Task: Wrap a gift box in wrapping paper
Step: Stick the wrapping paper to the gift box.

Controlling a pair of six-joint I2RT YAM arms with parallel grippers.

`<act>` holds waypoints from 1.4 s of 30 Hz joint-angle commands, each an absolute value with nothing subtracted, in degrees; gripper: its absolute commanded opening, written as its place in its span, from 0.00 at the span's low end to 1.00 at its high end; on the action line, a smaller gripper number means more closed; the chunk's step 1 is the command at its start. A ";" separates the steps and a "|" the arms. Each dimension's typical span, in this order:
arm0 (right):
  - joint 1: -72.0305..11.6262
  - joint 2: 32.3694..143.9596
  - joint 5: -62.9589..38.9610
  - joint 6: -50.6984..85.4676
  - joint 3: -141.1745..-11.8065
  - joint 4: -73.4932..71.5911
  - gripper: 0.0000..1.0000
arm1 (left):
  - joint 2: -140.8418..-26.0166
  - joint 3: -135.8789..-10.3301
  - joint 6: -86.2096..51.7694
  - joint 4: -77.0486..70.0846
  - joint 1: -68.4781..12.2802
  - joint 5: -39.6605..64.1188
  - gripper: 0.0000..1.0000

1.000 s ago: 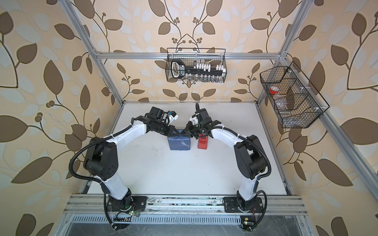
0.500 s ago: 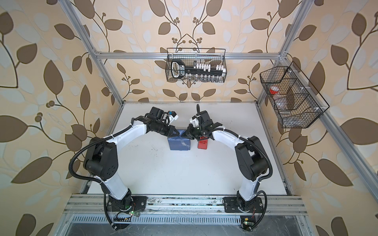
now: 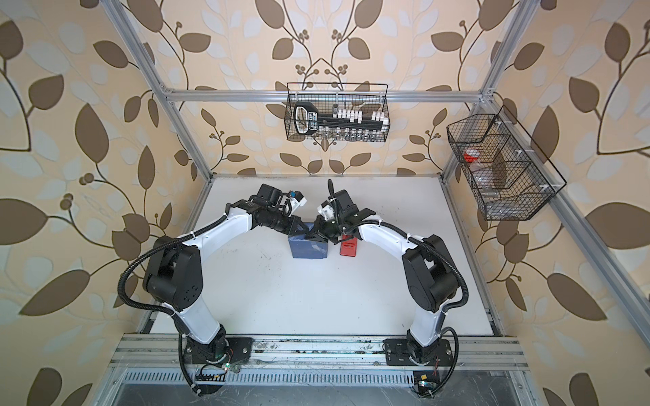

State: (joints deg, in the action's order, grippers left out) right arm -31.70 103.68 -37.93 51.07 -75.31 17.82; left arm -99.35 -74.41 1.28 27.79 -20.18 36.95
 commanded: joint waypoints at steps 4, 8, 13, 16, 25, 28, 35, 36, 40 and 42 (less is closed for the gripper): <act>-29.77 101.06 -38.15 49.71 -73.95 18.38 0.00 | -102.72 -71.16 1.51 35.03 -20.30 27.52 0.00; -28.10 97.09 -42.10 49.47 -76.28 14.38 0.08 | -102.75 -70.66 0.88 34.30 -20.38 27.77 0.00; -26.87 91.20 -42.18 37.64 -75.65 13.32 0.26 | -102.59 -70.69 1.28 34.31 -20.39 27.59 0.00; -26.96 88.88 -39.09 22.94 -73.84 15.51 0.34 | -102.14 -70.73 1.27 34.54 -20.39 27.56 0.00; -29.21 87.89 -36.50 -17.66 -69.27 18.82 0.43 | -102.26 -70.67 1.14 34.22 -20.39 27.84 0.00; -30.01 89.74 -35.41 -27.60 -70.33 22.56 0.43 | -102.17 -70.48 0.86 33.96 -20.48 28.04 0.00; -31.85 90.35 -31.73 -36.50 -69.30 22.31 0.43 | -102.22 -70.53 0.90 34.04 -20.43 28.06 0.00; -32.15 90.43 -30.50 -37.17 -69.17 22.02 0.43 | -102.29 -70.70 1.04 34.26 -20.46 28.04 0.00; -32.65 92.06 -27.08 -39.69 -70.21 22.15 0.44 | -102.63 -70.52 0.62 33.86 -20.47 28.39 0.00; -32.87 93.24 -26.66 -40.55 -70.84 22.31 0.44 | -102.56 -70.57 0.54 33.92 -20.48 28.48 0.00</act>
